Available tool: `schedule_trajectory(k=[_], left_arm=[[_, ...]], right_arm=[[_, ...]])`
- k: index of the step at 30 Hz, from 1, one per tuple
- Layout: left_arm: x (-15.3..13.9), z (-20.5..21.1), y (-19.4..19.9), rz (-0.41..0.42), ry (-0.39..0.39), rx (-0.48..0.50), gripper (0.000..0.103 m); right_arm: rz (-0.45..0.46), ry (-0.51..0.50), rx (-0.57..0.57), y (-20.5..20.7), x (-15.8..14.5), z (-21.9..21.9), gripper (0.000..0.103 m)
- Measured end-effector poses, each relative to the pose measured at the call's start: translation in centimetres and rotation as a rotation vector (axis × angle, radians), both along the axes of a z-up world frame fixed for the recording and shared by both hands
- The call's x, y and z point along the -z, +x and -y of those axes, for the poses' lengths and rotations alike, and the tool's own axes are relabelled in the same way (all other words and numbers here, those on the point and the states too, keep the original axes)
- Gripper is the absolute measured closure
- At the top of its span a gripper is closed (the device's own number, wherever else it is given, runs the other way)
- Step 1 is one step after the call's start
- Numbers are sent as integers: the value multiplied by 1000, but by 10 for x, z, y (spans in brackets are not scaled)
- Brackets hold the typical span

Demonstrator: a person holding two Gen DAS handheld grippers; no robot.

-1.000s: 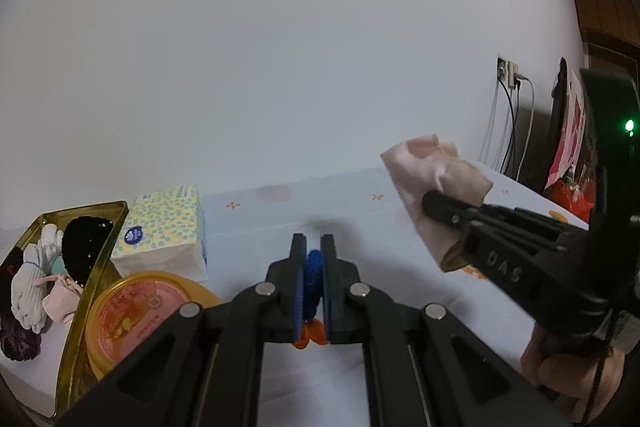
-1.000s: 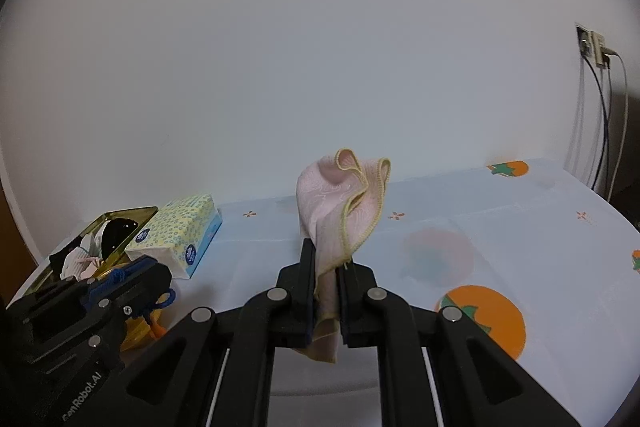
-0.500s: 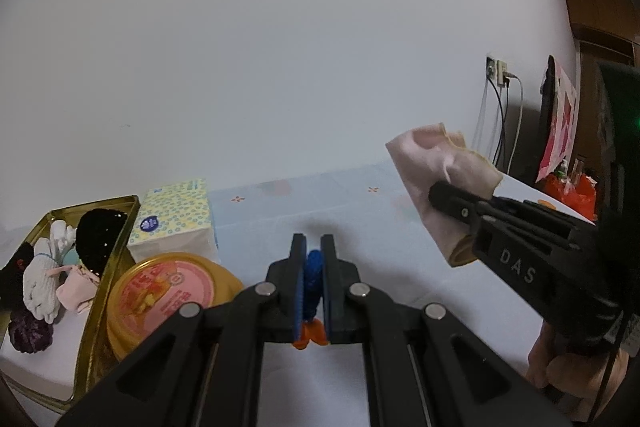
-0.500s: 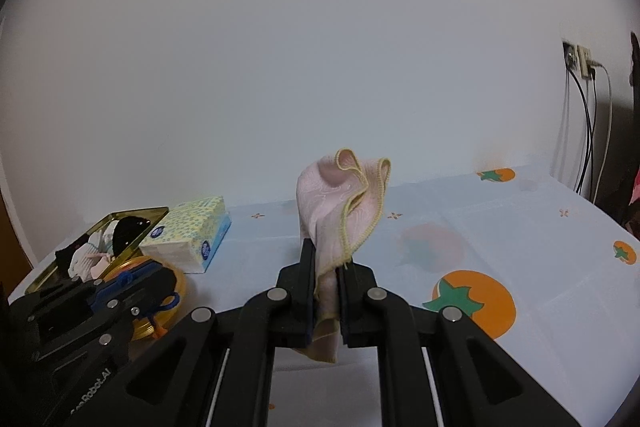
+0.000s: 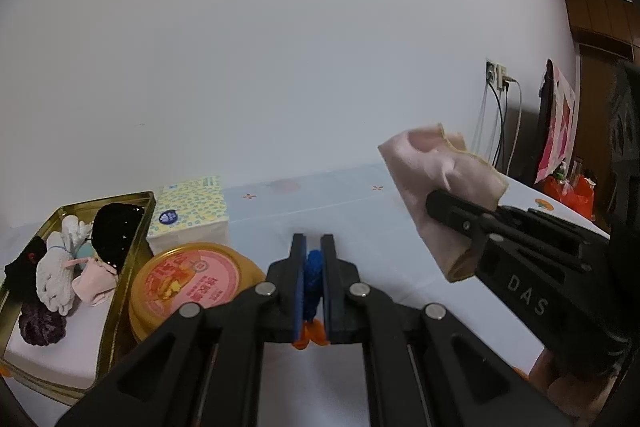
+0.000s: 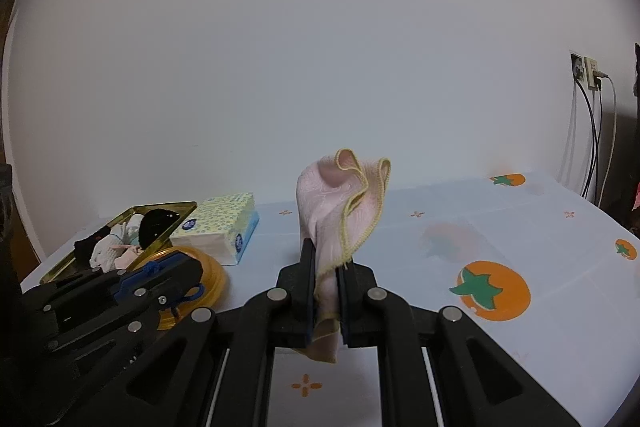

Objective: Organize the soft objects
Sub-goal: 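Carry the pink cloth and blue hair tie over to the gold tin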

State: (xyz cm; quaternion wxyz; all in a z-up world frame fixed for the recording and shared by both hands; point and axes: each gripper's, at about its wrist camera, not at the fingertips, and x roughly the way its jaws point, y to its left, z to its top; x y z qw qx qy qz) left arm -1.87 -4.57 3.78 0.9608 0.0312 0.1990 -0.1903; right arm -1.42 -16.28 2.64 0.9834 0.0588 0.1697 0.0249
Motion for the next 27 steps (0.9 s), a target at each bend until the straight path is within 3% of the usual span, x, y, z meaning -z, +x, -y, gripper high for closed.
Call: schedule_trajectory(k=[15, 27], left_arm=[[-2, -16, -13, 13, -11, 3, 99], [-2, -52, -33, 41, -15, -44, 99]], right_arm=[[5, 33, -40, -14, 1, -19, 92], [20, 31, -100, -23, -1, -45, 92]])
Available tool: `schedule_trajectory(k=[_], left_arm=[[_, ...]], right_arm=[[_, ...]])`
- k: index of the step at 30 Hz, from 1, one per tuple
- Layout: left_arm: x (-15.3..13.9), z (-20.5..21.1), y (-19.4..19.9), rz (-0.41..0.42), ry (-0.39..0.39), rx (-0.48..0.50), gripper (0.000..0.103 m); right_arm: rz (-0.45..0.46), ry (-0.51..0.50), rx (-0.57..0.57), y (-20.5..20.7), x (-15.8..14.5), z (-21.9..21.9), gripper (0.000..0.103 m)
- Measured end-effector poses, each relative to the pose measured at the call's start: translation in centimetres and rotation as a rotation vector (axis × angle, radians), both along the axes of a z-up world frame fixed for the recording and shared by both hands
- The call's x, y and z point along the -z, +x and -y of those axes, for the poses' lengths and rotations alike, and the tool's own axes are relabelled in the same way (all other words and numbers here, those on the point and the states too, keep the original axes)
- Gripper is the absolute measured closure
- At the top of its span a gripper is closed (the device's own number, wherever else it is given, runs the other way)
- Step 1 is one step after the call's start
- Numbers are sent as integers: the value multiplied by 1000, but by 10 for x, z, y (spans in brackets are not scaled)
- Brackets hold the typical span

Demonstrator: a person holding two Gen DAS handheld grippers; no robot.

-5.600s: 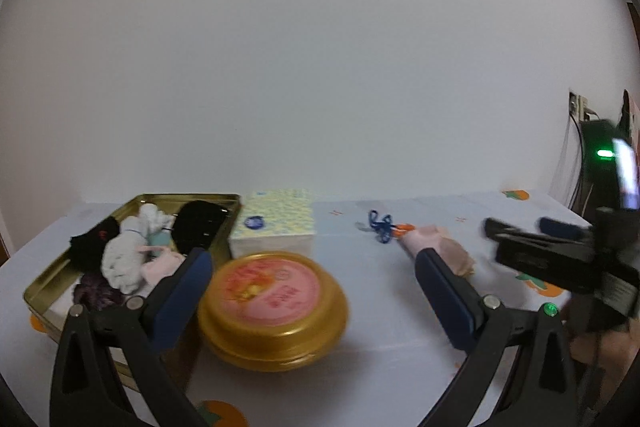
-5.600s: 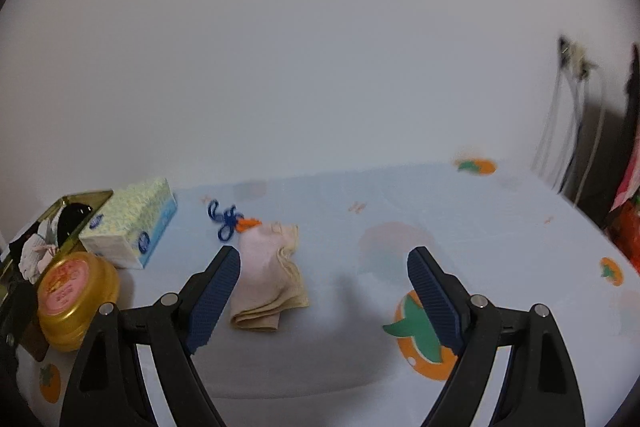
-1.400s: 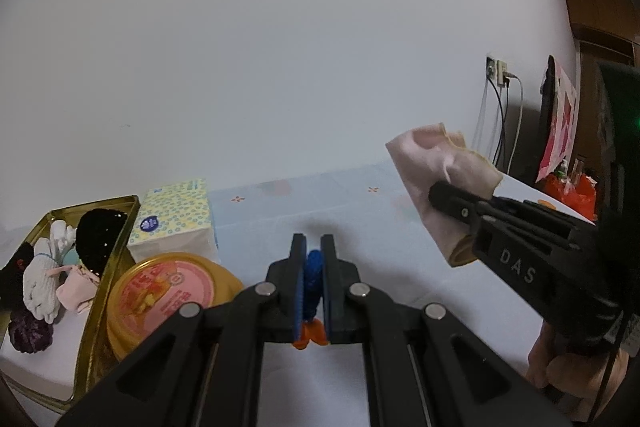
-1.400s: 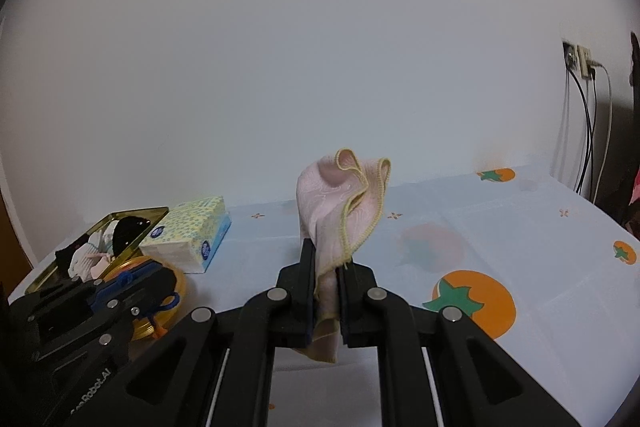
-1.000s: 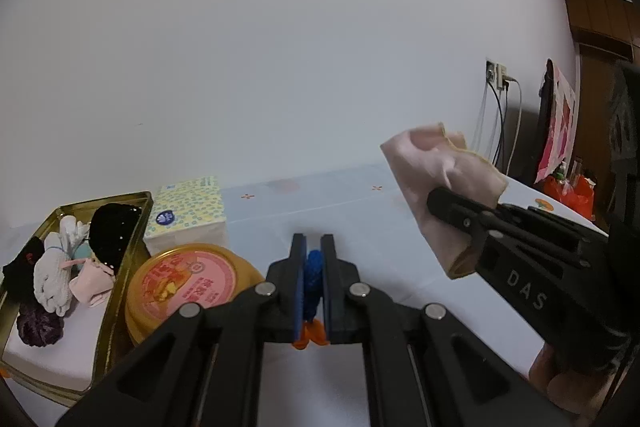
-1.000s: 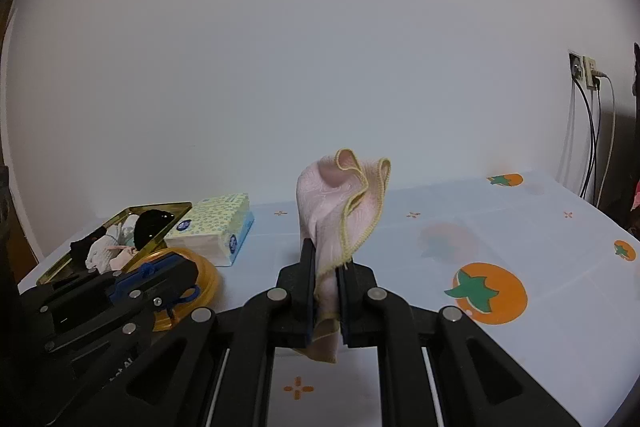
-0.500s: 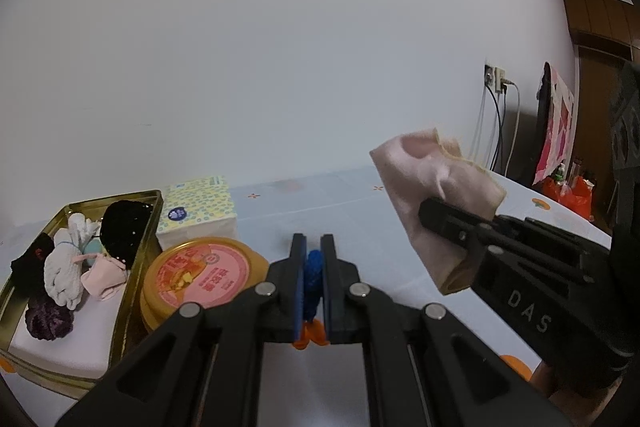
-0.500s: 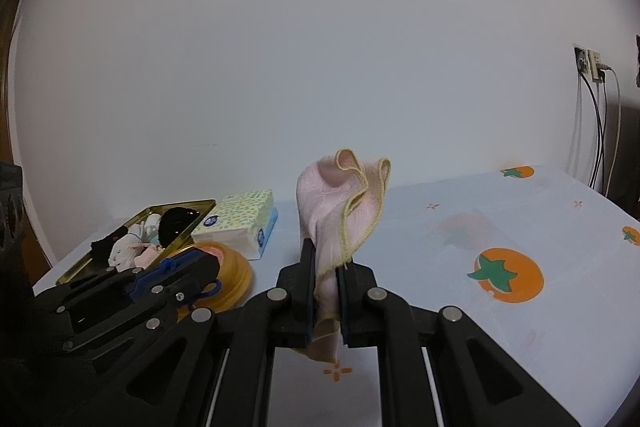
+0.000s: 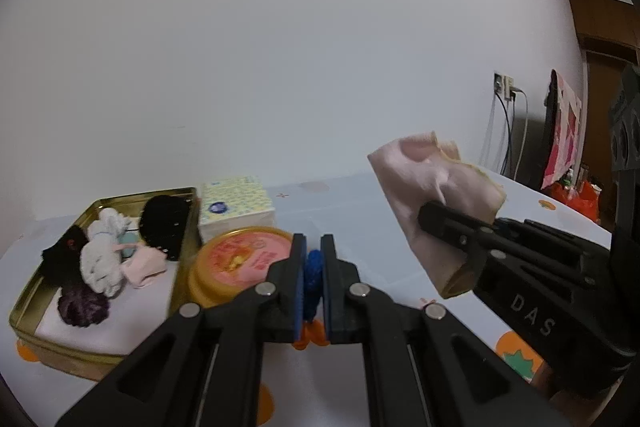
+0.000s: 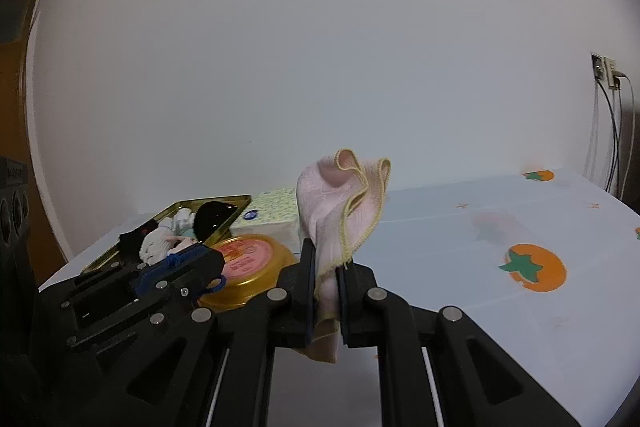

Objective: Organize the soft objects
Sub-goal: 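Carry the pink cloth and blue hair tie over to the gold tin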

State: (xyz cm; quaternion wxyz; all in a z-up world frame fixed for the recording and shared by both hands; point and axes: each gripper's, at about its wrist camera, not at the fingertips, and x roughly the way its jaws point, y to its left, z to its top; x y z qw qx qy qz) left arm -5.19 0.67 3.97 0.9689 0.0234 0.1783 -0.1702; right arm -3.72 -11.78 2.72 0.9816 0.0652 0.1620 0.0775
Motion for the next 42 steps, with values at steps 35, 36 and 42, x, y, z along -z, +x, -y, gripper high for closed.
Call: schedule_trajectory(k=[35, 36, 42], left_arm=[[-2, -122, -32, 44, -37, -251, 99], [-2, -126, -31, 42, -38, -260, 99], [-1, -145, -27, 26, -32, -315, 99]], right_arm=[[28, -22, -236, -24, -2, -113, 92], [24, -24, -244, -23, -1, -118, 92], [11, -32, -280, -18, -1, -139, 92]])
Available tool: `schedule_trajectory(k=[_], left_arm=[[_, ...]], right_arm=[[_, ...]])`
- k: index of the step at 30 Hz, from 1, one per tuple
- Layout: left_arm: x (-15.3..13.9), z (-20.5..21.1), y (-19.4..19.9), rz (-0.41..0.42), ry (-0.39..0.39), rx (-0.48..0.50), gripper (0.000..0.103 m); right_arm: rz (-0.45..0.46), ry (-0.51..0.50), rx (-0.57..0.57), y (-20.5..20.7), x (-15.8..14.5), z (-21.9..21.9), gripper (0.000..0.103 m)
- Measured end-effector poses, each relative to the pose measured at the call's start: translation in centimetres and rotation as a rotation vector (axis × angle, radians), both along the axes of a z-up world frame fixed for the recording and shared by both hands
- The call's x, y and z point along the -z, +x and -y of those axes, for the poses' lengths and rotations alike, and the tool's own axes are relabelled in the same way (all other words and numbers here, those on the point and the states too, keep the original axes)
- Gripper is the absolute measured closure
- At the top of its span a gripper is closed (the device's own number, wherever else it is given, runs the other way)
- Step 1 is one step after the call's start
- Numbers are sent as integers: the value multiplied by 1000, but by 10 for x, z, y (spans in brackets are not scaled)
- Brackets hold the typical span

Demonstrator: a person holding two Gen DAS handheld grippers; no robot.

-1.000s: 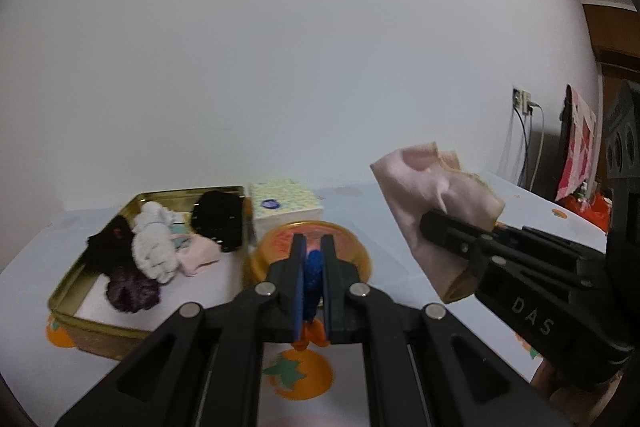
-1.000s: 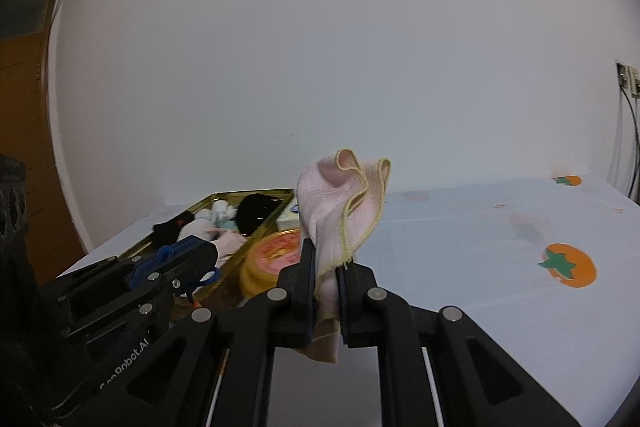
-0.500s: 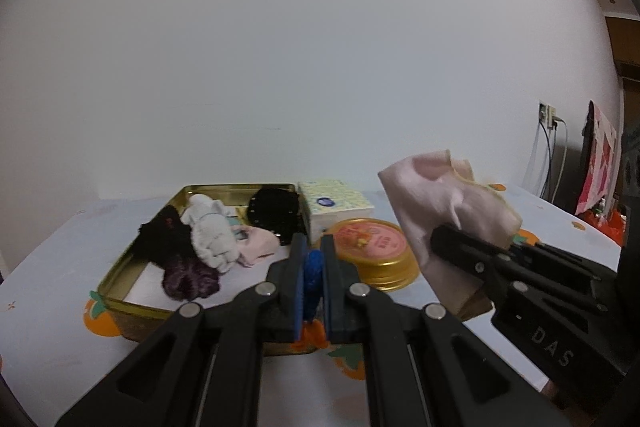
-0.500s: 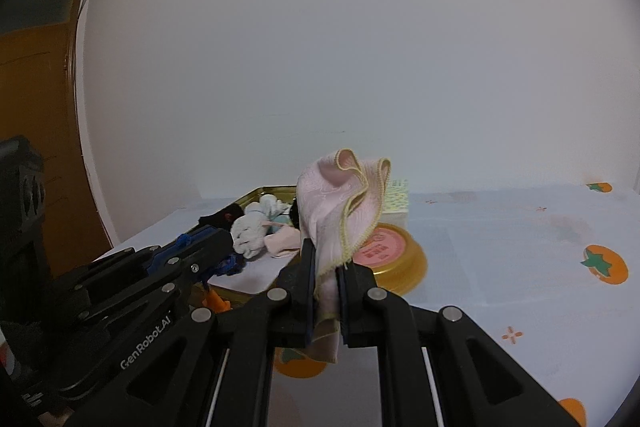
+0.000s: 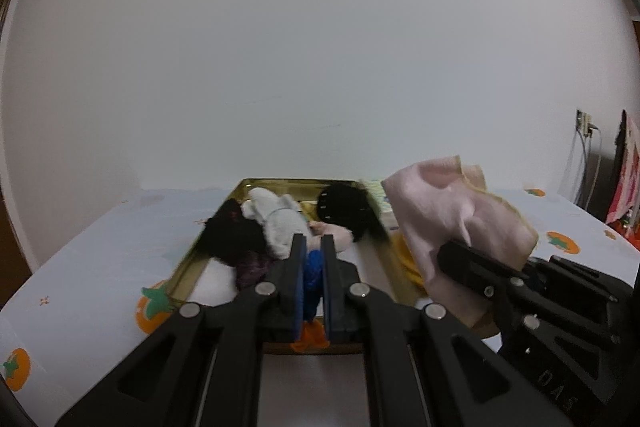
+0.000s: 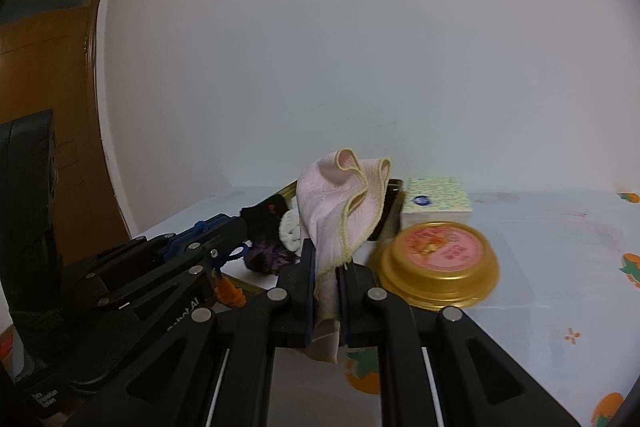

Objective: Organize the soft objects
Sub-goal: 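Carry the pink cloth and blue hair tie over to the gold tin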

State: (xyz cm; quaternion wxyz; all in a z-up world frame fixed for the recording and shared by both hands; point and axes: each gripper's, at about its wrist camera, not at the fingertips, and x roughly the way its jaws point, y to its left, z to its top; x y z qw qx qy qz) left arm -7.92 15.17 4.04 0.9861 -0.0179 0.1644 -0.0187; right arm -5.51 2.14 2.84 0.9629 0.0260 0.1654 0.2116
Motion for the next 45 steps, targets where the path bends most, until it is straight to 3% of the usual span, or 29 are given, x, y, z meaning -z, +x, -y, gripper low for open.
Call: schedule_trajectory(k=[17, 39, 45], left_arm=[[-2, -26, 21, -9, 14, -56, 99], [-20, 1, 76, 1, 29, -16, 99], [-22, 0, 94, -27, 29, -43, 99]], right_arm=[[42, -43, -36, 46, 8, -43, 92], [-2, 21, 55, 101, 5, -14, 92], [-24, 45, 84, 124, 2, -3, 92]])
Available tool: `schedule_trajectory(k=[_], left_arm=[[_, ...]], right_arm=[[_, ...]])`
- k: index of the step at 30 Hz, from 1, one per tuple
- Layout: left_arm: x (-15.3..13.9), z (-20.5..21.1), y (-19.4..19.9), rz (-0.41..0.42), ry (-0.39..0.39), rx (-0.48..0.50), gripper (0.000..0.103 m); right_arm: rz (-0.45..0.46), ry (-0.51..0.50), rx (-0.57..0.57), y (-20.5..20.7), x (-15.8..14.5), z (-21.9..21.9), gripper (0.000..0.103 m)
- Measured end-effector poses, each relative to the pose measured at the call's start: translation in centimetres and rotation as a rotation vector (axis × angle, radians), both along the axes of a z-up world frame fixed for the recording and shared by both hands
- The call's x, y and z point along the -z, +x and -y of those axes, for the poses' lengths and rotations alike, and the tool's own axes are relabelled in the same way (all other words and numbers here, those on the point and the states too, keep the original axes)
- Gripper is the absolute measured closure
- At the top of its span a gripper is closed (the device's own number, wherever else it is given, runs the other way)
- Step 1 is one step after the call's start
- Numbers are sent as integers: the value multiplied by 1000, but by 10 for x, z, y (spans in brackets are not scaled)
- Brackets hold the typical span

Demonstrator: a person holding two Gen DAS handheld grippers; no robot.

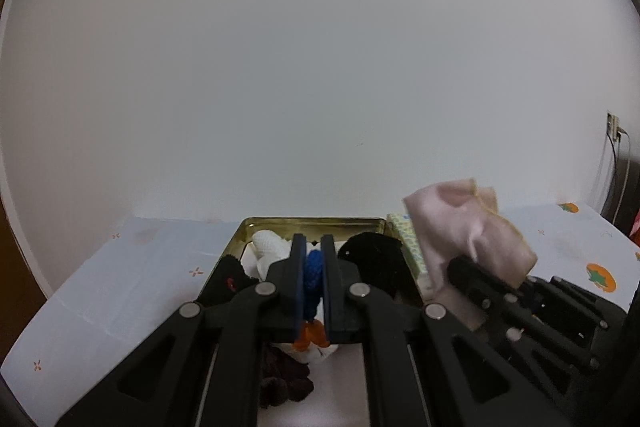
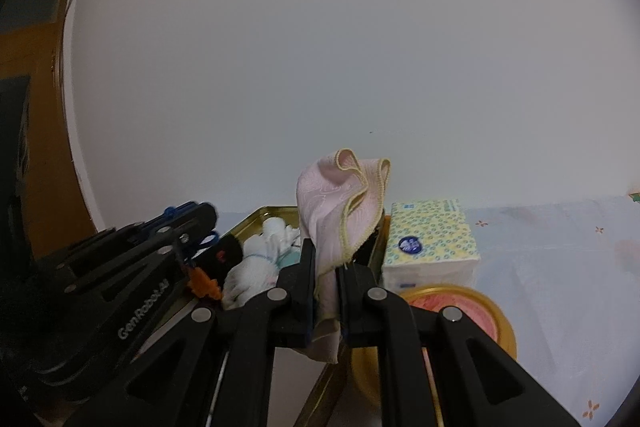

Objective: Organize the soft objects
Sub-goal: 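Carry the pink cloth and blue hair tie over to the gold tin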

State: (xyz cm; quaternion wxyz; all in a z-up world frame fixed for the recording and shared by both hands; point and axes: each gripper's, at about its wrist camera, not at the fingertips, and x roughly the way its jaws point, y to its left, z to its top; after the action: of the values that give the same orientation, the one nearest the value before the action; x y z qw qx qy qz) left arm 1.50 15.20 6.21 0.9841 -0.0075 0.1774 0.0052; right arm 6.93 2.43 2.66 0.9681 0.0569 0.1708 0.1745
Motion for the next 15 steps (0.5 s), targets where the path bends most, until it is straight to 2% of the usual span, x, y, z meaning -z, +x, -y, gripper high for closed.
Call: schedule_trajectory(k=[3, 8, 15], left_arm=[[2, -5, 10, -33, -24, -17, 99], [8, -6, 30, -91, -26, -34, 99], [19, -15, 47, -155, -32, -63, 99]], right_arm=[[-17, 14, 9, 11, 1, 4, 92], [-63, 29, -8, 24, 3, 2, 92], [-83, 26, -22, 36, 3, -7, 92]])
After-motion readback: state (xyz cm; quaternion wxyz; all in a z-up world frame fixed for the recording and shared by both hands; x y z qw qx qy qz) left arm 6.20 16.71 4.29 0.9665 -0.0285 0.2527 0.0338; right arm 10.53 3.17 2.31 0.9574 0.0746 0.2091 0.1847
